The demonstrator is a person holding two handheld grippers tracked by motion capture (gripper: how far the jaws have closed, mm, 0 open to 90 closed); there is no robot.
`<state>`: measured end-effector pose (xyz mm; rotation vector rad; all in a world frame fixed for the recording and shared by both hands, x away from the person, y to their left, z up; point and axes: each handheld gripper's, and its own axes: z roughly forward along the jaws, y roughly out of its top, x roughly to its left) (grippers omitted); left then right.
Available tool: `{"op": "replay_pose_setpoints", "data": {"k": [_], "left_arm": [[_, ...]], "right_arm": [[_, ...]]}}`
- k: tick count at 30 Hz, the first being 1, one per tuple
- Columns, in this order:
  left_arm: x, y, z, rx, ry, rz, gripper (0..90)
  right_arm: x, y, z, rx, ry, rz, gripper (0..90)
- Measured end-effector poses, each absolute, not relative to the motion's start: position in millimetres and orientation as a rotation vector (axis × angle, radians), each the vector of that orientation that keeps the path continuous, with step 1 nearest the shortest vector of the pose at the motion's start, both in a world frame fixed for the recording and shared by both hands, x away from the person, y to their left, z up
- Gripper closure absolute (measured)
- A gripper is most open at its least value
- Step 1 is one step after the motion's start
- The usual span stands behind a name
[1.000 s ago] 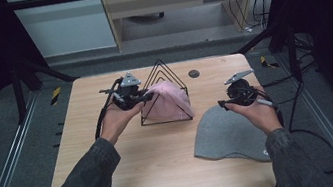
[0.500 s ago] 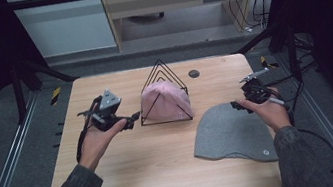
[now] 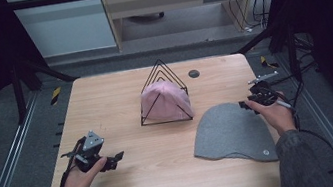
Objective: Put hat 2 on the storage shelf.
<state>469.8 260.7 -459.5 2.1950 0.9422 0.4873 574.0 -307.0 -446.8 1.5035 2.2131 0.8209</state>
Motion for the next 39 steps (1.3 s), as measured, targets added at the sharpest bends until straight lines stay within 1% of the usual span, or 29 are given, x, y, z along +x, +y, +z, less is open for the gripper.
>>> {"op": "replay_pose_setpoints", "data": {"k": [2, 6, 11, 20, 21, 23, 25, 27, 28, 29, 30, 31, 33, 35, 36, 39], "left_arm": [[468, 260, -464, 2.222, 0.957, 0.486, 8.3], [470, 262, -463, 2.203, 0.977, 0.497, 8.4], [470, 262, -466, 2.229, 0.981, 0.497, 8.6], [470, 259, -467, 2.244, 0.969, 0.500, 9.4], [470, 259, -467, 2.249, 0.967, 0.499, 9.5], [470, 259, -467, 2.251, 0.964, 0.497, 9.5], [470, 258, -468, 2.252, 0.961, 0.496, 9.5], [470, 257, -468, 2.256, 0.961, 0.497, 9.5], [470, 257, -468, 2.260, 0.958, 0.496, 9.6], [470, 257, -468, 2.260, 0.958, 0.496, 9.6], [470, 257, -469, 2.258, 0.958, 0.497, 9.6], [470, 257, -469, 2.259, 0.958, 0.496, 9.6], [471, 257, -469, 2.258, 0.958, 0.491, 9.6], [471, 257, -469, 2.262, 0.959, 0.487, 9.6], [471, 257, -469, 2.264, 0.958, 0.485, 9.6], [472, 259, -468, 2.257, 0.959, 0.479, 9.6]], "right_arm": [[577, -309, -451, 1.521, 2.217, 0.812, 50.9], [578, -312, -461, 1.560, 2.201, 0.816, 47.9], [578, -313, -473, 1.576, 2.221, 0.798, 45.6], [577, -311, -483, 1.586, 2.254, 0.768, 46.7], [577, -311, -483, 1.569, 2.251, 0.759, 50.7], [576, -311, -483, 1.565, 2.254, 0.760, 52.3], [575, -311, -483, 1.554, 2.260, 0.752, 57.6], [574, -311, -483, 1.528, 2.272, 0.749, 65.8], [572, -312, -483, 1.525, 2.279, 0.759, 73.0], [572, -312, -483, 1.525, 2.279, 0.759, 73.0], [571, -312, -483, 1.533, 2.289, 0.783, 82.2], [571, -312, -483, 1.533, 2.289, 0.783, 82.2], [569, -311, -482, 1.522, 2.311, 0.792, 86.0], [565, -308, -479, 1.493, 2.310, 0.823, 86.6], [562, -306, -474, 1.487, 2.298, 0.852, 86.7], [543, -294, -447, 1.337, 2.306, 0.922, 86.8]]}}
